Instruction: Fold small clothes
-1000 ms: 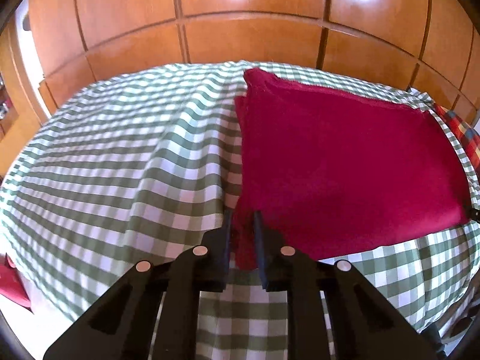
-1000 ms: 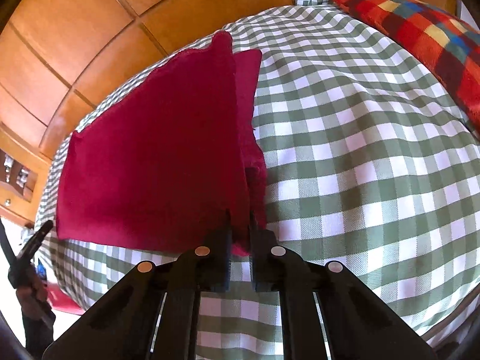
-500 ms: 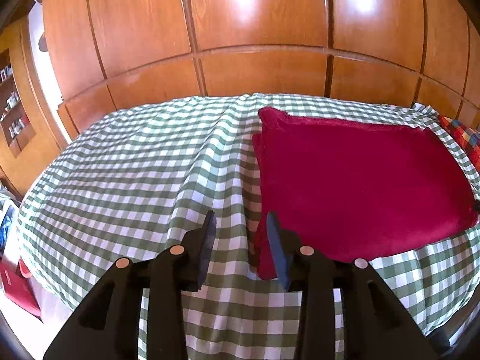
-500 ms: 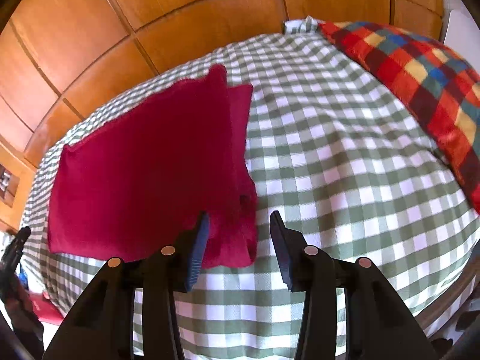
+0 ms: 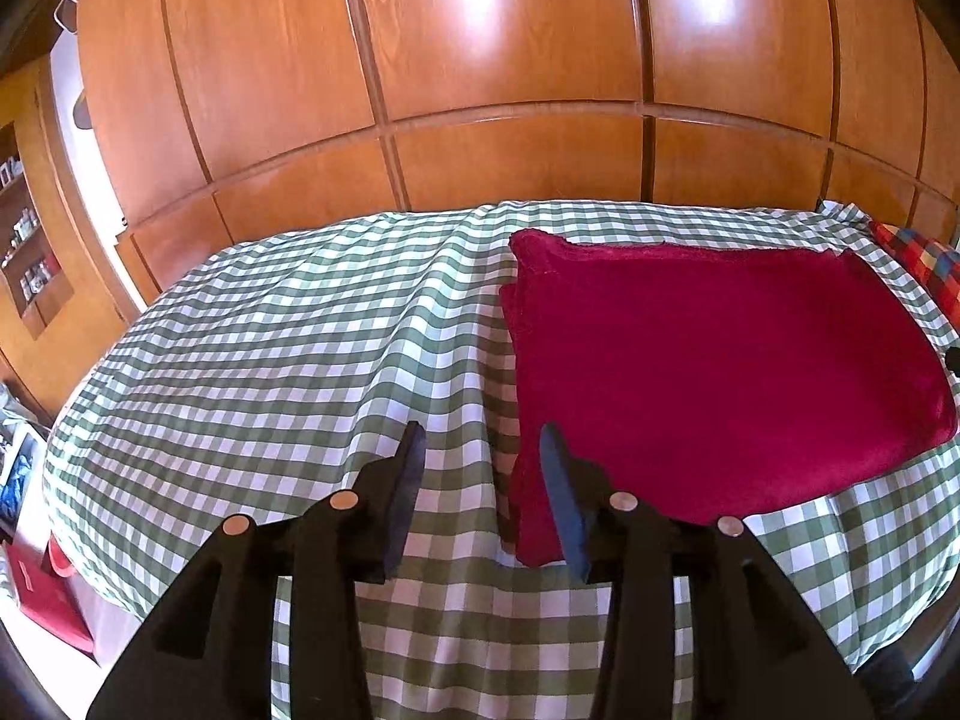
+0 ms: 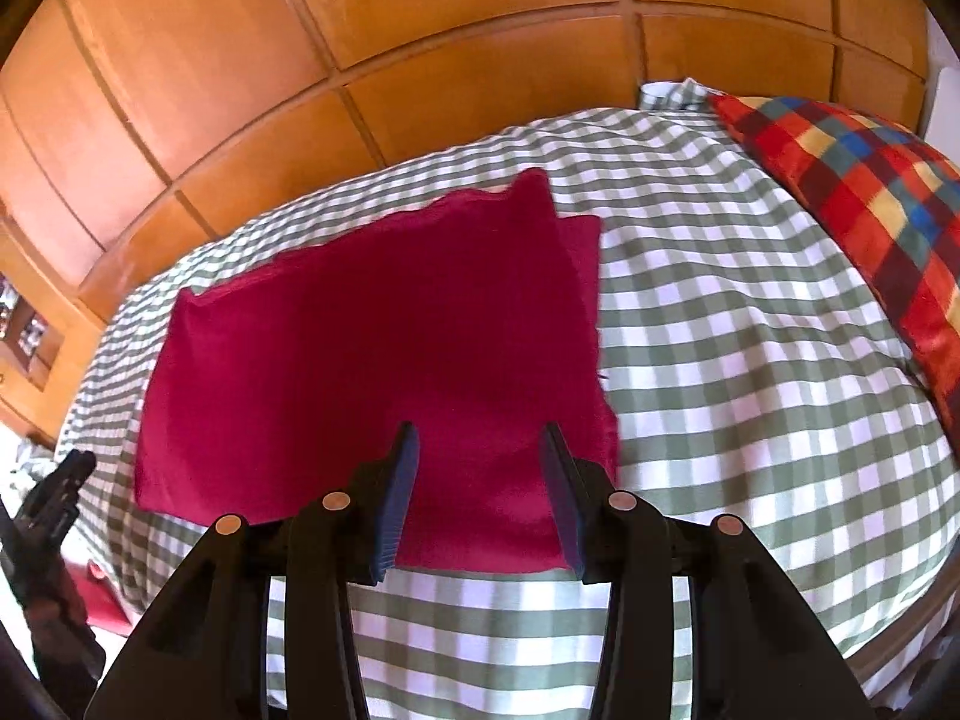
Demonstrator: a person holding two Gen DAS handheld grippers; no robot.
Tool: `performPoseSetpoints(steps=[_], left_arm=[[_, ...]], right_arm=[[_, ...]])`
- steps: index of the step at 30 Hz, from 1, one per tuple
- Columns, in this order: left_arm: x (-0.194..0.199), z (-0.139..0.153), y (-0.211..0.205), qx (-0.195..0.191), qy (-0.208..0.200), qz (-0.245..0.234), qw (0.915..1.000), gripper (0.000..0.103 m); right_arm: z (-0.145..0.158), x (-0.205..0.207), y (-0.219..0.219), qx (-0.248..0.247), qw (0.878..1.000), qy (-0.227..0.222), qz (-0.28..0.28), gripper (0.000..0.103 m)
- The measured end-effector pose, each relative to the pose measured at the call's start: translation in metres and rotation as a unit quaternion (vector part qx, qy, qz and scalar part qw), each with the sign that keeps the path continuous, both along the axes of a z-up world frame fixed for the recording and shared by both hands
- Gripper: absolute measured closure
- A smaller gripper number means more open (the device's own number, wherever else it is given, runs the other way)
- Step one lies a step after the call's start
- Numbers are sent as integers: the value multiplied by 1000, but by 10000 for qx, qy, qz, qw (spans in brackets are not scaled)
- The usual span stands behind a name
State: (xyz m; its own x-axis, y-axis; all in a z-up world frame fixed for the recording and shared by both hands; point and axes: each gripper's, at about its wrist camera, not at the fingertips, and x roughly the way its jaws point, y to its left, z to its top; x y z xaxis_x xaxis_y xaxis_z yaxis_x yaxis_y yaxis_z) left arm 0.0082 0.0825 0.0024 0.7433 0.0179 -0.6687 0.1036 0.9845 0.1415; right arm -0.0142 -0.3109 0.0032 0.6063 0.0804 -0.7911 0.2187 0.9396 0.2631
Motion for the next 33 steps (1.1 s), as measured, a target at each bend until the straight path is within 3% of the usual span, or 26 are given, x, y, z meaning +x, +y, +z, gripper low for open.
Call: performPoseSetpoints(steps=[15,19,22,25,28,33], left_arm=[[5,-12,-2,82,134,-19,9999,61],[15,-33,-3,156,421,16,9990,59],[26,-63,-1,140,837,77,9964,57],[26,-60,7,-163,822,30,9965,59],[29,-40,27,-1060,726,-79,9917,59],[62,-23,43,-1549,706,-47,9854,59]], right_arm=[[-20,5,-3,112,9997,216,-80,62],[-43,5,-18,283,9980,484,-289,62],[-52,3,-24,478,9975,415,-318,62],[-50,3,-23,474,9978,380,-270,62],[-47,2,-27,583,9975,301,-271,62],[-33,0,-33,684,9971,12,-322,58]])
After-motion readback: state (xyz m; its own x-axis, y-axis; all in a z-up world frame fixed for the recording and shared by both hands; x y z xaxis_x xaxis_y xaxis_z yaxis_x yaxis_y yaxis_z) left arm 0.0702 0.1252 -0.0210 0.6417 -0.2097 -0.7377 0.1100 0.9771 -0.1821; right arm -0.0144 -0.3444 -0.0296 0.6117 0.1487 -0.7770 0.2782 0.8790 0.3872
